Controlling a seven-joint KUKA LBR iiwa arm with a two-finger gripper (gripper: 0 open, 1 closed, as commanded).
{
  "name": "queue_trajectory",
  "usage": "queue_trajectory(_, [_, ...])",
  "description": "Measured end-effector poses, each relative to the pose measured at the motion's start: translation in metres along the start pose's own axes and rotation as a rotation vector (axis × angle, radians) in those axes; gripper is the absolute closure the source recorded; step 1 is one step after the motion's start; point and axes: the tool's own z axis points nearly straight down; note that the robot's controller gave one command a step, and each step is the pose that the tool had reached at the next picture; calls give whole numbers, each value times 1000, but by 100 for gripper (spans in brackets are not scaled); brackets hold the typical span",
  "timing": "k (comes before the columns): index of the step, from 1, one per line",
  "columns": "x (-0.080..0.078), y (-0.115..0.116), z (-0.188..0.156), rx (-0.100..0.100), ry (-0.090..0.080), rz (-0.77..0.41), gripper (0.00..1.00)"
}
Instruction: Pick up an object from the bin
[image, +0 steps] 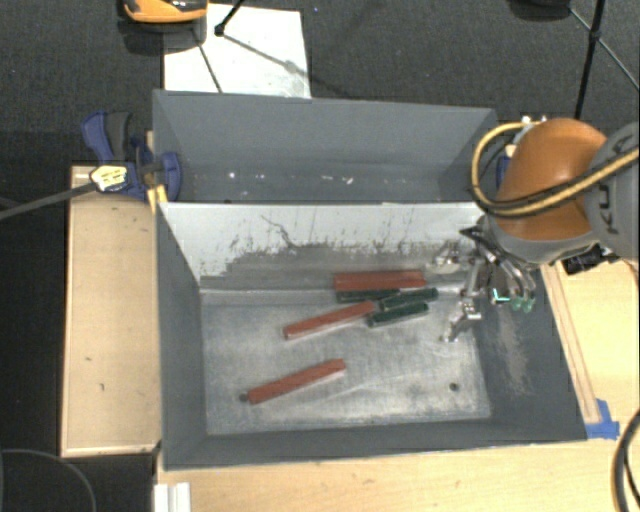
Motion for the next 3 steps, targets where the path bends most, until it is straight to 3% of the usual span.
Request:
queue_trajectory(1, [-2, 0, -5, 1, -8, -2, 0])
queue_trajectory(2, [-2, 36, 23, 0, -8, 170, 0])
queue_trajectory(3, [-7, 53, 22, 1, -9, -27, 0])
